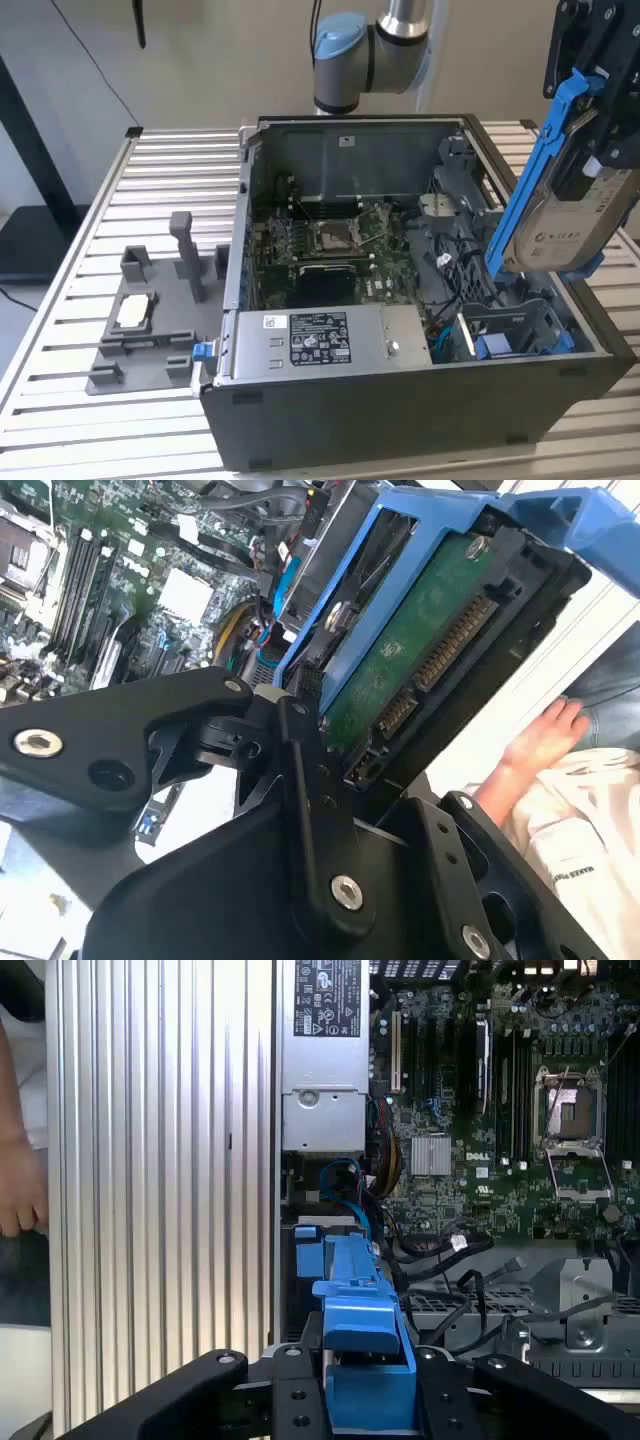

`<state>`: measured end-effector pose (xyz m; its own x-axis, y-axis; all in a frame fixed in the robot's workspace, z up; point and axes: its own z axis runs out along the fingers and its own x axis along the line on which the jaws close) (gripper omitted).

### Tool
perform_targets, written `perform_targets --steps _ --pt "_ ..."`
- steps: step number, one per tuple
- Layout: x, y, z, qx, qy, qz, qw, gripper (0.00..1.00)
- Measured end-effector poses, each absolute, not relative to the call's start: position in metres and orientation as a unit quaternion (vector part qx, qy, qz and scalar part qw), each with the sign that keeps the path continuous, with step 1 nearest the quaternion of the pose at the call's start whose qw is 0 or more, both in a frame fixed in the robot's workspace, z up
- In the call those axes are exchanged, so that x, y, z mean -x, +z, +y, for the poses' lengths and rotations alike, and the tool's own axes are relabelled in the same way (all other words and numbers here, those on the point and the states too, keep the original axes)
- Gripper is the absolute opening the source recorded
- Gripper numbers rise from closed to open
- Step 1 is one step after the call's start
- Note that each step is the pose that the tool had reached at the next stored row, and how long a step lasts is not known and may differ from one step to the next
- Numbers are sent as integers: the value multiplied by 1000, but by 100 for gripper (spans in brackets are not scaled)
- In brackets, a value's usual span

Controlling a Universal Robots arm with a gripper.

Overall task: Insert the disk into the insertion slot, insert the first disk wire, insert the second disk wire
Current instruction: 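Insert the disk into the insertion slot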

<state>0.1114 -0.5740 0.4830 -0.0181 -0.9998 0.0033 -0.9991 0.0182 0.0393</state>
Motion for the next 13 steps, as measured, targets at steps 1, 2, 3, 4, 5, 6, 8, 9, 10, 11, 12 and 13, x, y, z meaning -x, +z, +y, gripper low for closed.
perform_targets --steps 1,2,3,4,5,6,8,9,10,11,12,13 --pt "-111 483 -574 -701 -13 -713 15 33" --pt "-111 483 -574 -701 -13 -713 15 33" --pt "-111 483 -574 -701 -13 -713 15 33" --pt "-111 483 -574 -701 -13 -713 15 33" --pt "-111 483 -574 -701 -13 -713 15 33" --pt "-111 483 -574 -701 -13 -713 15 33" --pt "-111 483 -574 -701 -13 -713 15 33" --pt "-111 483 -574 -701 -13 -713 15 33" --pt "-111 483 -574 -701 -13 -713 15 33" --pt "-111 483 -574 -700 -13 -714 15 33" --pt "-111 483 -574 -700 -13 -714 15 33" --pt "-111 482 -574 -700 -13 -714 15 33"
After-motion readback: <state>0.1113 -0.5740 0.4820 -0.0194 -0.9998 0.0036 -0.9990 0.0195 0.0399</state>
